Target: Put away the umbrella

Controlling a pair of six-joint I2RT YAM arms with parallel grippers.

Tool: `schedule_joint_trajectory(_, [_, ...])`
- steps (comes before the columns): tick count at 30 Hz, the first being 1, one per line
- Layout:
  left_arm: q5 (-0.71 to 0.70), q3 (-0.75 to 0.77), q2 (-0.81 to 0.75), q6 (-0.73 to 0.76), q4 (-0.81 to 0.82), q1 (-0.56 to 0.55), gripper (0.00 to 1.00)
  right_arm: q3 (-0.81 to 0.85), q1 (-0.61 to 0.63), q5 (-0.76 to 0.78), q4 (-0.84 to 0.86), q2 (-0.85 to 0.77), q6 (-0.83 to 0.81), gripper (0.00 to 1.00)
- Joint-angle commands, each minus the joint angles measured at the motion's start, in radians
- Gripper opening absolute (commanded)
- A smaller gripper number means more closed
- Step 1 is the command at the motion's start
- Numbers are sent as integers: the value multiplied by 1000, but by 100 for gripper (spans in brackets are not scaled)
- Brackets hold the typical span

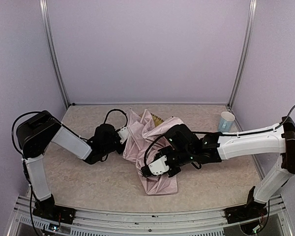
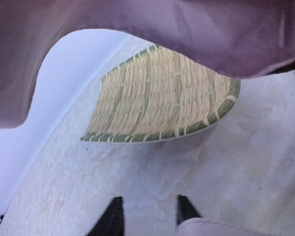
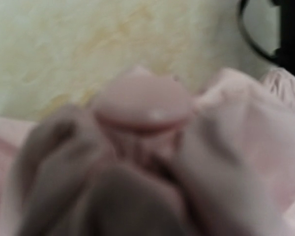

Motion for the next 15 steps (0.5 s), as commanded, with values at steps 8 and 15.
schedule_joint_trajectory(8, [-354,236,-11,-425,-266,136,99,-12,87,133,-127,96,181,0])
schedule_joint_trajectory(15, [-436,192,-175,-559,-350,198,99,127,109,126,-298,221,338,4])
